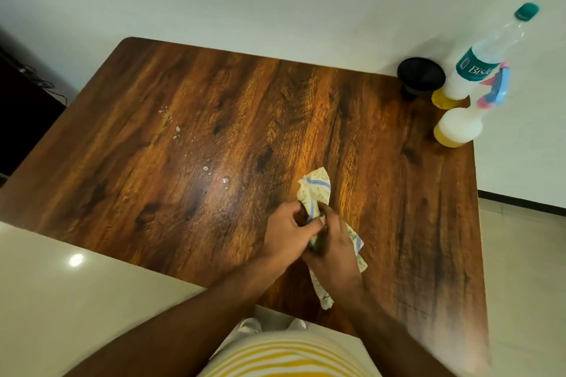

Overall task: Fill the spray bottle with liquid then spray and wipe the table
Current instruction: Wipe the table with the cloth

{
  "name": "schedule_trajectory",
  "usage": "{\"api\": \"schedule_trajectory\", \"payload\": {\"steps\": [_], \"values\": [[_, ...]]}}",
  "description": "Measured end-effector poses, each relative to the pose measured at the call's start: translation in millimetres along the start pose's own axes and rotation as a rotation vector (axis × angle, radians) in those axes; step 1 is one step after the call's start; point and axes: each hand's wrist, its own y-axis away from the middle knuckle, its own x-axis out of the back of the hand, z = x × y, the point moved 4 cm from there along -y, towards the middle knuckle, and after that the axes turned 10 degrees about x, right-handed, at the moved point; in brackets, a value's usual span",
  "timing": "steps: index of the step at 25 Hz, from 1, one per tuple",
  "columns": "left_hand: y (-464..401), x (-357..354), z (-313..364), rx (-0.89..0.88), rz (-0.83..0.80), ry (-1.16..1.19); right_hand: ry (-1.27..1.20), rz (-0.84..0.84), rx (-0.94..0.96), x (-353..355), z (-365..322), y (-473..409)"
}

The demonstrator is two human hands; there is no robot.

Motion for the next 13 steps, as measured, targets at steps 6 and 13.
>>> {"api": "schedule_trajectory", "payload": {"steps": [6, 13], "values": [[6.0, 7.3, 36.3, -0.100, -0.158, -0.068, -0.621, 0.386, -0.319, 63.3, 32.5, 6.1], [14.8, 65.6, -18.0, 0.085, -0.134, 0.025, 0.144, 0.706, -0.162, 178.7, 37.2, 22.2]]}}
